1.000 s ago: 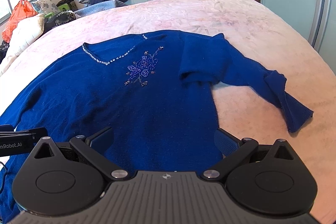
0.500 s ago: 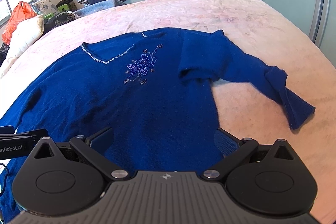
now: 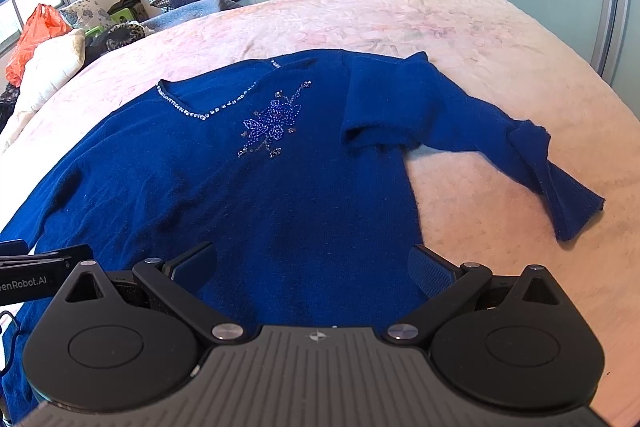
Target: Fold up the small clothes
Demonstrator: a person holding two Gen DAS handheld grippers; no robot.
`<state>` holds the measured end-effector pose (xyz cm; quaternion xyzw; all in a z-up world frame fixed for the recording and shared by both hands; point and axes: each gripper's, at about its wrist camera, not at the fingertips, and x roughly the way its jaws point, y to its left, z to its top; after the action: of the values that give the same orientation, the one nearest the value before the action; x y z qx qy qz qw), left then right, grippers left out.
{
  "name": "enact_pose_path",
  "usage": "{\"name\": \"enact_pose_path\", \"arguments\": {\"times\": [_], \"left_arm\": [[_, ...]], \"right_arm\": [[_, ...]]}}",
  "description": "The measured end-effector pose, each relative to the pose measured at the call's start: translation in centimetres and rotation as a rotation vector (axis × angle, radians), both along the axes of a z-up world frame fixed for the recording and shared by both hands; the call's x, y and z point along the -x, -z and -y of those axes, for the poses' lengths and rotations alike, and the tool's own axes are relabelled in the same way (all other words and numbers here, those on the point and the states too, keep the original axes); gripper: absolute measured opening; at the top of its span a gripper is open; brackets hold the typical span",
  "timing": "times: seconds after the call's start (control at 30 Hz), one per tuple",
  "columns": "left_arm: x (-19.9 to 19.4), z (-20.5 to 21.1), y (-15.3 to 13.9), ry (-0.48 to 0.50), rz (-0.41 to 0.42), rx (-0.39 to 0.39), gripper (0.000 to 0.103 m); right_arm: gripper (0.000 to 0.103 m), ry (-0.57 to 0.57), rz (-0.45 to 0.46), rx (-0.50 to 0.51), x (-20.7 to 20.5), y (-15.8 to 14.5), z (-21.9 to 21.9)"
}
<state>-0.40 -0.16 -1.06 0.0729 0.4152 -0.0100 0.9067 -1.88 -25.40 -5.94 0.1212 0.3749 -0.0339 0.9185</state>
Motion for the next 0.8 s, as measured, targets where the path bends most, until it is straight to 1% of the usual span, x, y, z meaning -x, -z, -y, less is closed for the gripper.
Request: {"name": "enact_pose_path", "arguments": {"times": [0.13,0.37,0.8], "left_arm": [[-0.01,0.11,0.09,0.002,-0.002,-0.004,0.095],[-0.06,0.17,0.19,0.002,-0.005,-0.009,0.095],[-0.07,0.29,0.42,0.003,-0.012,-0.016,0.095]], "right_arm": [[0.103,0.002,0.014,-0.02,0.01,0.05,0.13],[0.103,-0.006,0.021,0.001,0.29,0.01,-0.04],[0.103,0.003,0.012,0.007,0.44,-0.05,0.29]]}}
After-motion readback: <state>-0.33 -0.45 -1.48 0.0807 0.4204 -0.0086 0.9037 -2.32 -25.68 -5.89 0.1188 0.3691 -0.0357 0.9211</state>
